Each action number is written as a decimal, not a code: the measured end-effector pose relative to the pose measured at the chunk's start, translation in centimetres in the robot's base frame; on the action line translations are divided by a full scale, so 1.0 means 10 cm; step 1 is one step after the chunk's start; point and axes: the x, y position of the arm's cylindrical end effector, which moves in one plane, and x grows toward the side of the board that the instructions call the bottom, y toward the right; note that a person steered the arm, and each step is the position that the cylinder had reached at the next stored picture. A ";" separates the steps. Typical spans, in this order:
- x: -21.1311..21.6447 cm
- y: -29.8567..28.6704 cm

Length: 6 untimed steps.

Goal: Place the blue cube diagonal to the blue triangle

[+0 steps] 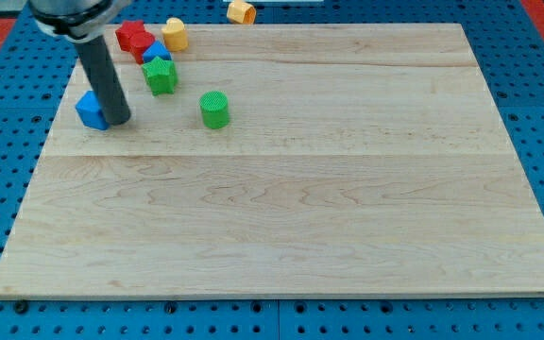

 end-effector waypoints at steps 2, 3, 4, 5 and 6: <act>-0.01 -0.12; 0.24 -0.05; 0.30 -0.39; -0.21 -0.40; -0.40 0.03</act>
